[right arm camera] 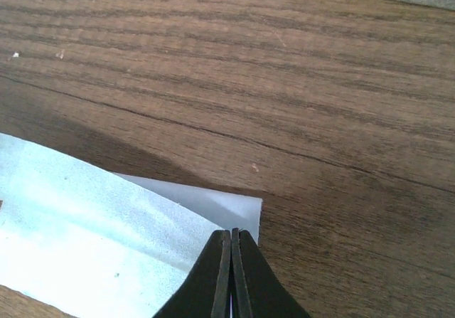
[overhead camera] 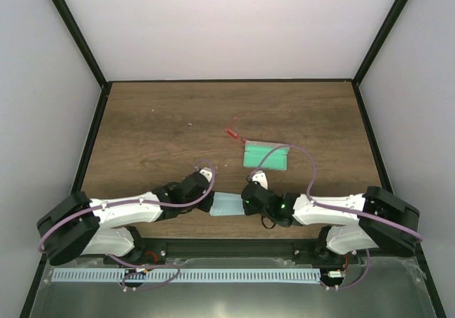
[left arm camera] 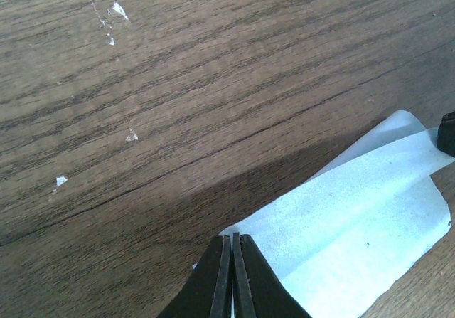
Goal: Organize the sunglasses
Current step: Fold the glasses cleaning cloth at the center of the board.
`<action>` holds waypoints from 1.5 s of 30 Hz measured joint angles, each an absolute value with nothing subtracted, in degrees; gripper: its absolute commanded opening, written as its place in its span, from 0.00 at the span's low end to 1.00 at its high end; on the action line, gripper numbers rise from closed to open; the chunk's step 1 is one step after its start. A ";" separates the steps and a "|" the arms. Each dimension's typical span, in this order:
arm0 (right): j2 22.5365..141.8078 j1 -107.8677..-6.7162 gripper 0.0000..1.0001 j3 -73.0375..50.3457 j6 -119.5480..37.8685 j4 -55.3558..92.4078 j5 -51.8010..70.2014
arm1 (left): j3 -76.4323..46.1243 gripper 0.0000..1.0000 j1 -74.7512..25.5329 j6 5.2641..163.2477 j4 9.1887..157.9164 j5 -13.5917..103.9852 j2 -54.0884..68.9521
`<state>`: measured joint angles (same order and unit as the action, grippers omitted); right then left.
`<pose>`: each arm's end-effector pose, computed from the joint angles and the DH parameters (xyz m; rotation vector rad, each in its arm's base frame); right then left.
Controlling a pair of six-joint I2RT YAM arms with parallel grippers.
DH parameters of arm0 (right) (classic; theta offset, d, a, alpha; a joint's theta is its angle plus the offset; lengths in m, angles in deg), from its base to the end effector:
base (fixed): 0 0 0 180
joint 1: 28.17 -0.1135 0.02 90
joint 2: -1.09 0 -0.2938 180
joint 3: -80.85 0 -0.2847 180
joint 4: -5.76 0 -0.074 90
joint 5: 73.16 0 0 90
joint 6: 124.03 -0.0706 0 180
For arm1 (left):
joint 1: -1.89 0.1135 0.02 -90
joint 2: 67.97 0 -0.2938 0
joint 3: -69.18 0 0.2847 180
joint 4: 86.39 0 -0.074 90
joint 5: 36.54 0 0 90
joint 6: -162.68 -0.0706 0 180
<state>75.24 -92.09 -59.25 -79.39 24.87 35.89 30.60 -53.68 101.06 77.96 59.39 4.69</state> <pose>0.1346 0.2226 0.1230 -0.2635 2.4657 0.4282 0.1538 -0.2115 0.1244 0.5423 2.4449 -0.5176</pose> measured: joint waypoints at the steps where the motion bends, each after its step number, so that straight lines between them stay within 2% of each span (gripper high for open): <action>1: 75.31 -92.19 0.01 -59.41 -79.41 24.76 35.89 | 30.60 0.04 -53.72 101.08 77.96 59.46 4.75; 45: 74.52 -93.99 0.01 -61.35 -81.49 24.39 35.50 | 32.83 0.04 -55.98 103.20 78.82 59.55 4.30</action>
